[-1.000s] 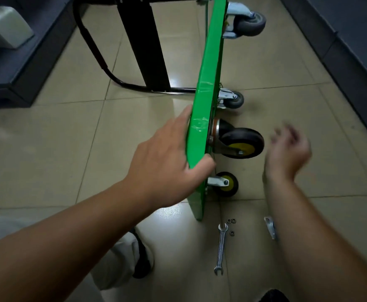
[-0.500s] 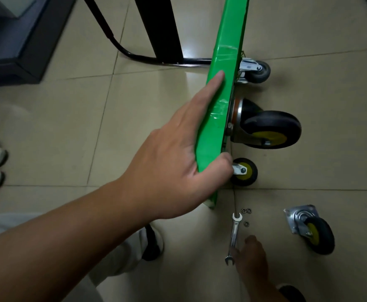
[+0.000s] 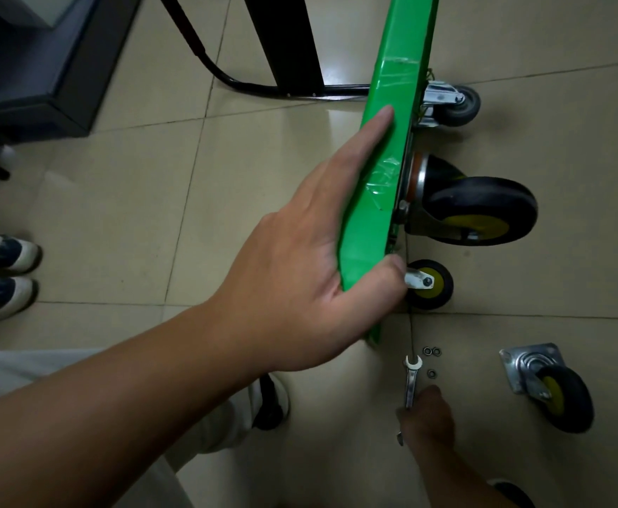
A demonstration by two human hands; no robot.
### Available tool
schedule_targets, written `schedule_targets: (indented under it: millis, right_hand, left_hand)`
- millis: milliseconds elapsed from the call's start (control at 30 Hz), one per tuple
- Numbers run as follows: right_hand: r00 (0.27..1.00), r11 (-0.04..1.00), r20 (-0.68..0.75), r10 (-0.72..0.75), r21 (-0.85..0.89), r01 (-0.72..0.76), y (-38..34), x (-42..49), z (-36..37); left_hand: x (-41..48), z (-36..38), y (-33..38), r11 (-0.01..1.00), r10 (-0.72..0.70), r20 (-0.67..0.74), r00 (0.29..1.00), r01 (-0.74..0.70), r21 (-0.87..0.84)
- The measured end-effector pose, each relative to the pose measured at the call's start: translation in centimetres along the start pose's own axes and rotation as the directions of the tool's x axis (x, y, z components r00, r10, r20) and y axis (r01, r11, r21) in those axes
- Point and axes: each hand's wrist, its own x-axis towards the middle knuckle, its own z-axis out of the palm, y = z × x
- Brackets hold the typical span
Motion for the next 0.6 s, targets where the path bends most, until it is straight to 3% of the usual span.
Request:
schedule_targets:
  millis: [600]
  right_hand:
    - [0.976, 0.979, 0.088, -0.2, -0.029, 0.203, 0.8, 1.4, -1.8]
  left_hand:
    - [-0.1, 0.0, -0.1, 0.998, -0.006, -0.003, 1.0, 0.006, 0.058]
